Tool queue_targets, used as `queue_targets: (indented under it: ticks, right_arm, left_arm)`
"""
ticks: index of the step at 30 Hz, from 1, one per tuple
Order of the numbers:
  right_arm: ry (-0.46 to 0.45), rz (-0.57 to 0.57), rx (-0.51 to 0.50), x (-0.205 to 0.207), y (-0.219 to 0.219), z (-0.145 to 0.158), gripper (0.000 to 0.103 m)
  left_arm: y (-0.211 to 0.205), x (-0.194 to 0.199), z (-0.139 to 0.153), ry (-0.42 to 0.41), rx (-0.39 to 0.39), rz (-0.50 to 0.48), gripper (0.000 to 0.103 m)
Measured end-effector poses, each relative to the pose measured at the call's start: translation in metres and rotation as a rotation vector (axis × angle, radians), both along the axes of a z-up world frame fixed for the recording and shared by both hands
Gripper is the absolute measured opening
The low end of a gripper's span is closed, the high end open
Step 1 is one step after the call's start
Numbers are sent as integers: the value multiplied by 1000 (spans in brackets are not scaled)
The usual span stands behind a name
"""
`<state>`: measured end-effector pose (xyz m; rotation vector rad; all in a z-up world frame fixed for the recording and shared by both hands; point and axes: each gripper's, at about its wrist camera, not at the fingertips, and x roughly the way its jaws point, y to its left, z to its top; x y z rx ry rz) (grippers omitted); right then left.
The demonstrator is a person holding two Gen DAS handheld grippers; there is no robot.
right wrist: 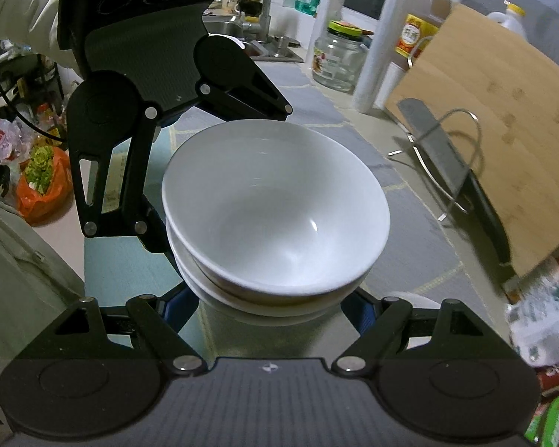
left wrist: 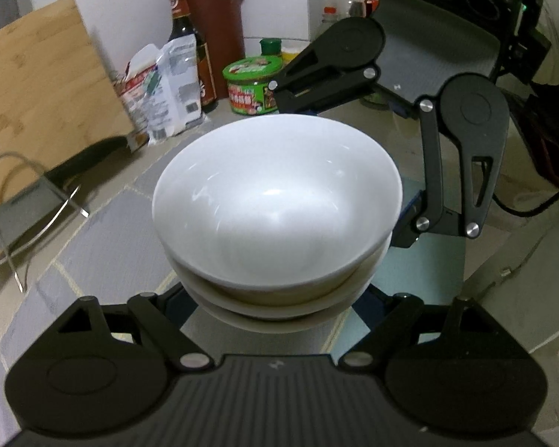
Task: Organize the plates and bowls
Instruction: 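Lower the bowl stack onto the flower-patterned plate stack with both tools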
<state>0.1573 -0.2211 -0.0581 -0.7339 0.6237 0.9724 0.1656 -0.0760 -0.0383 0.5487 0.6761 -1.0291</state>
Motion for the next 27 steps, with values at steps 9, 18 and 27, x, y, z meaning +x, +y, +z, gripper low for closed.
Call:
queue_targets:
  ticks: [9,18,27]
  right_arm:
    - [-13,-39,8,4,-39,4,86]
    - [-14,-103,5,12,-70,4,86]
    - [-10,-169,5,21,-92,2,86]
  left_arm:
    - [-36,14,1,-13,3,-38,87]
    - [-66,33,-1,-25,-1,-95,86]
    - [-87,46,-5,-41,2,-145,87]
